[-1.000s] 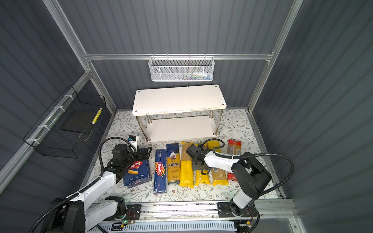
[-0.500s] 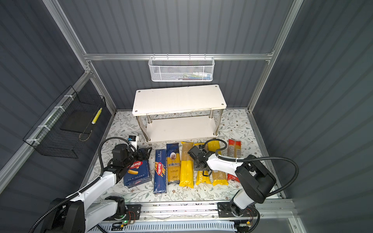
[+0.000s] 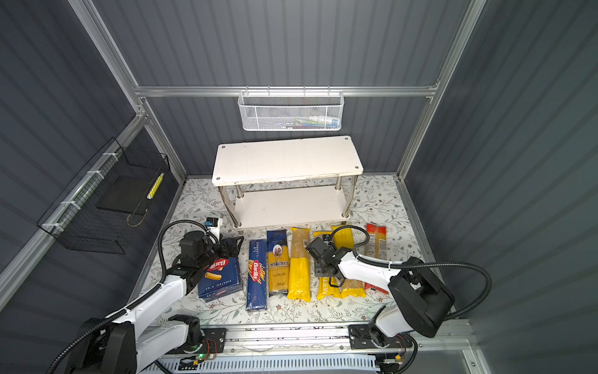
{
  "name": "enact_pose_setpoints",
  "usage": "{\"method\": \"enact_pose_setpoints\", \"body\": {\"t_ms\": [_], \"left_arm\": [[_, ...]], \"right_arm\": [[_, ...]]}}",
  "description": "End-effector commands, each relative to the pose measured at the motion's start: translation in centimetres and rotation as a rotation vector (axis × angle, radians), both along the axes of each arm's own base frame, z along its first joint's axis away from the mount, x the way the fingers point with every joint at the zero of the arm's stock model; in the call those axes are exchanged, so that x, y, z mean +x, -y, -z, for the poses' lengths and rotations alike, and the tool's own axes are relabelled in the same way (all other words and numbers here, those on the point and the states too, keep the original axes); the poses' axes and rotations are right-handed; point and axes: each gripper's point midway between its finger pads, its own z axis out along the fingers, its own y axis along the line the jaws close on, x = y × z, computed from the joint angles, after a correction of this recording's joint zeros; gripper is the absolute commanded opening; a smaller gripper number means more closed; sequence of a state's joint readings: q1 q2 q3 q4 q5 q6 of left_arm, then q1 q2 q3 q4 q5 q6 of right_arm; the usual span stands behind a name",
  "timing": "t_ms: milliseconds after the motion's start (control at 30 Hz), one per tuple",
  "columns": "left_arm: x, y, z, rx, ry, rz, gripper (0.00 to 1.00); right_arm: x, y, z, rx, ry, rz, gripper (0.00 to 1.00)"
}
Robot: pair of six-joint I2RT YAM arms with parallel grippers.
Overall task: Place and organize the pasta boxes and bags onto the shelf
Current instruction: 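Lower the right gripper and close it on the yellow PASTATIME bag, then lift the yellow bag upright with the right gripper toward the shelf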
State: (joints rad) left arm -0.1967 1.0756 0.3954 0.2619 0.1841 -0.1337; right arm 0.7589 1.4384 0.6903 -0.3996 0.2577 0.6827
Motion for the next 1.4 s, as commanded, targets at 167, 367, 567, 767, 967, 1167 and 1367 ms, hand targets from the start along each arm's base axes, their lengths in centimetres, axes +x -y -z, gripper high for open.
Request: {"method": "enact_pose_setpoints", "body": {"t_ms": [167, 367, 567, 767, 967, 1167, 1367], "left_arm": [[0.1, -0.1, -1.2, 0.006, 0.038, 0.005, 0.99], [0.0, -0.1, -1.3, 0.006, 0.043, 0.001, 1.0], [0.2, 0.0, -1.0, 0.008, 0.028, 0.004, 1.0], [0.1, 0.0, -1.3, 0.004, 0.039, 0.009, 0.99], [-0.4, -0.3, -1.6, 0.003, 0.067, -0.003, 1.0], [-0.3, -0.4, -1.6, 0.004, 0.063, -0.011, 1.0], [-0.6, -0.3, -1.8, 0.001, 0.078, -0.004, 1.0]], "right_arm": [[0.2, -0.2, -1.9, 0.057, 0.04, 0.017, 0.15], [0.7, -0.6, -4.5, 0.115, 0.102, 0.021, 0.09], [1.0, -0.4, -6.7, 0.164, 0.143, 0.036, 0.04], [0.9, 0.2, -11.6, 0.245, 0.221, 0.055, 0.01], [1.5, 1.0, -15.0, 0.333, 0.253, 0.057, 0.0], [1.6, 2.3, -18.8, 0.292, 0.298, 0.037, 0.0], [0.6, 3.7, -21.9, 0.297, 0.341, 0.043, 0.0]]}}
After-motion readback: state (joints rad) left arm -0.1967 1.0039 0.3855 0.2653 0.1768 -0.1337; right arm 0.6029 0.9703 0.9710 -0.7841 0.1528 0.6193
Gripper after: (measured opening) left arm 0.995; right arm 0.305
